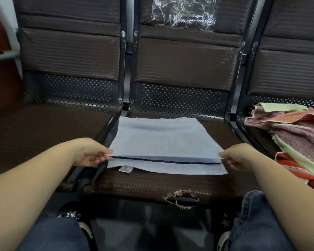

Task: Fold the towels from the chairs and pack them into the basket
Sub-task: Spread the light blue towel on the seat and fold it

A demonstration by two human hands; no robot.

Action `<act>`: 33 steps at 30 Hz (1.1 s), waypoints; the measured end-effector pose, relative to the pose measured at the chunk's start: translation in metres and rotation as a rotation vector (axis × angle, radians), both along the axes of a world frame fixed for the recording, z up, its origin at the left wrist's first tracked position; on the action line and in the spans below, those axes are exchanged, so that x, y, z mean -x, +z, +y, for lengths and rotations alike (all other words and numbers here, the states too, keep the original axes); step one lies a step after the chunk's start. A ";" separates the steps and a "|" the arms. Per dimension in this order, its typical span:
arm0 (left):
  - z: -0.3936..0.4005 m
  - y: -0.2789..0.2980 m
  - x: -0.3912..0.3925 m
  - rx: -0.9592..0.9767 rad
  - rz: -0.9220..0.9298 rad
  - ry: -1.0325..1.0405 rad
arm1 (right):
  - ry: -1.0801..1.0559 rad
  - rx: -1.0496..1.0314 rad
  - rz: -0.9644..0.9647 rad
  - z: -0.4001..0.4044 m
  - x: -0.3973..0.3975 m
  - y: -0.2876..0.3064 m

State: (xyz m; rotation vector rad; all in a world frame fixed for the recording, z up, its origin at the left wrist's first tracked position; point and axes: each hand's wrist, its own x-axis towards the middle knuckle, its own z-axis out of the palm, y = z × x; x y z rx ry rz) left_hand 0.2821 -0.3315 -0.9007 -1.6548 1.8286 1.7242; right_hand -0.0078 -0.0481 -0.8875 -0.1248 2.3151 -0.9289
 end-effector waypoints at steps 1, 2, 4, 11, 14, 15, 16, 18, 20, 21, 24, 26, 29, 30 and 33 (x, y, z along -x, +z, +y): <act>0.003 -0.002 0.000 -0.007 -0.048 -0.041 | 0.024 -0.064 0.006 0.002 -0.001 -0.003; 0.005 -0.005 0.000 0.008 -0.085 -0.070 | 0.047 -0.114 0.016 0.004 -0.002 -0.005; 0.008 -0.008 0.003 0.087 -0.120 -0.095 | 0.080 -0.169 0.029 0.004 -0.003 -0.007; 0.010 -0.006 0.004 0.010 -0.093 -0.027 | -0.002 -0.137 -0.157 0.003 -0.006 -0.008; 0.012 -0.004 0.005 -0.021 -0.100 -0.035 | 0.018 -0.146 -0.202 0.009 -0.006 -0.003; 0.012 -0.005 0.005 -0.002 -0.100 -0.037 | 0.029 -0.153 -0.217 0.010 -0.007 -0.001; 0.012 -0.006 0.006 0.024 -0.088 -0.034 | 0.035 -0.157 -0.231 0.011 -0.008 0.000; 0.012 -0.007 0.006 0.063 -0.056 -0.020 | 0.044 -0.143 -0.223 0.013 -0.009 0.001; 0.014 -0.006 0.007 0.049 -0.039 -0.021 | 0.060 -0.111 -0.170 0.014 -0.007 0.000; 0.017 -0.006 0.007 0.036 -0.043 -0.043 | 0.070 -0.096 -0.147 0.014 -0.007 0.000; 0.025 -0.004 0.005 0.054 -0.094 -0.151 | 0.109 -0.056 -0.132 0.015 -0.010 0.001; 0.028 -0.003 0.006 0.136 -0.110 -0.214 | 0.137 -0.026 -0.117 0.015 -0.012 0.003; 0.036 -0.002 0.007 0.372 -0.145 -0.347 | 0.173 0.001 -0.092 0.019 -0.013 0.007; 0.039 -0.003 0.008 0.466 -0.158 -0.409 | 0.181 0.002 -0.082 0.020 -0.014 0.009; 0.048 -0.012 0.010 0.605 -0.217 -0.525 | 0.197 -0.011 -0.061 0.025 -0.016 0.011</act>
